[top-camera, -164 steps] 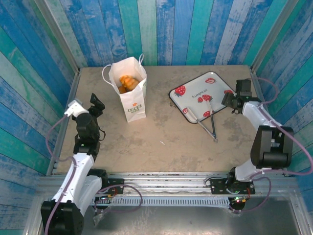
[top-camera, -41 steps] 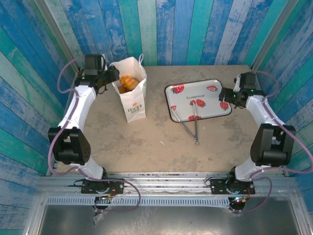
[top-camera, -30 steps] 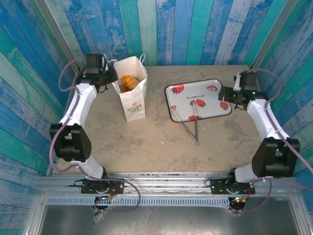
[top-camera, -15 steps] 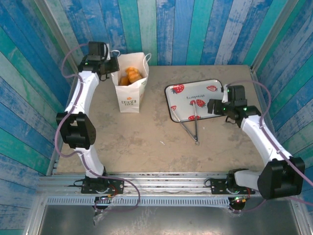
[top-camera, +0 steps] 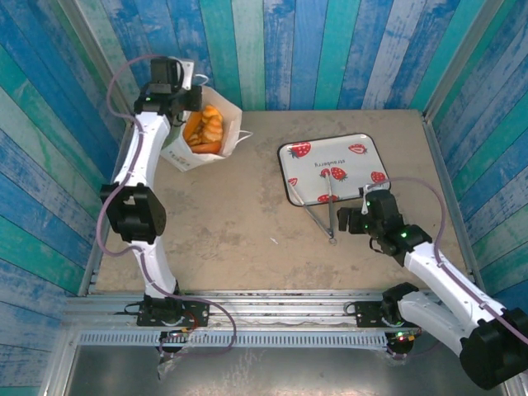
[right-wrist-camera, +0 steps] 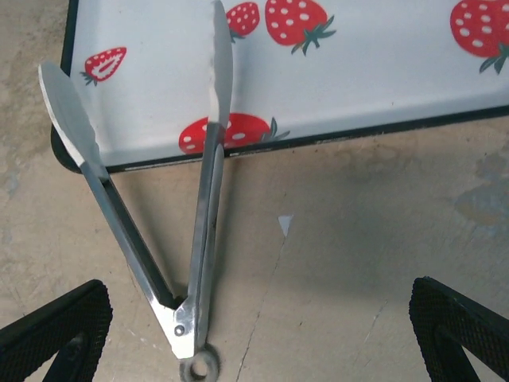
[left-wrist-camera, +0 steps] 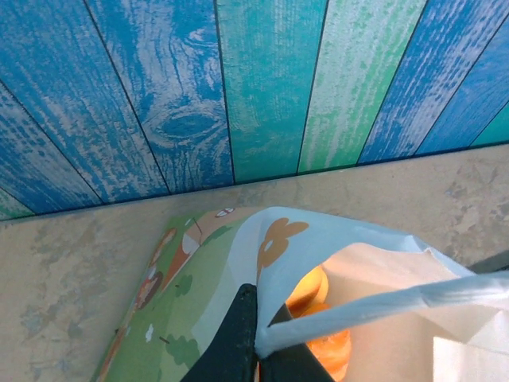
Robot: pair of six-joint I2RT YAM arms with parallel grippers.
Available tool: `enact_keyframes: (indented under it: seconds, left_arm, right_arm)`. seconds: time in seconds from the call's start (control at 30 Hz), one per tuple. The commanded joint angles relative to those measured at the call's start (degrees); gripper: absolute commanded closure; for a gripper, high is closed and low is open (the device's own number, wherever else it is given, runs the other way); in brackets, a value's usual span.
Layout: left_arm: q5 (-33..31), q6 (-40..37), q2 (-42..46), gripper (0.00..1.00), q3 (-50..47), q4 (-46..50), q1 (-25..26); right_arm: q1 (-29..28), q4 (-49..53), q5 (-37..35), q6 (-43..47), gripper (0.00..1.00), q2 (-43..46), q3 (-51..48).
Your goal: Take the fake bread out of the paper bag
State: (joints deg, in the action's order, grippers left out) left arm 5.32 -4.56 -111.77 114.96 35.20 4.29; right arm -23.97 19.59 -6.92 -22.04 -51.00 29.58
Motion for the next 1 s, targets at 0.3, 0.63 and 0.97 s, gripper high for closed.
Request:
enact_keyframes:
  seconds: [0.3, 0.63, 0.97]
  left_arm:
    - [-0.29, -4.23, 5.84, 1.0, -12.78, -19.2, 4.33]
    - [1.95, -1.52, 12.07, 1.0, -21.83, -23.99, 4.98]
    - [4.61, -2.69, 14.79, 1.0, -23.78, -25.26, 5.19]
  right_arm:
    - [-13.08, -3.74, -7.74, -9.91, 0.0, -9.1, -1.4]
    - [-15.93, -10.13, -7.79, -9.92, 0.0, -22.75, 1.44]
    - [-16.2, -14.38, -8.82, -9.75, 0.0, -30.7, 3.39]
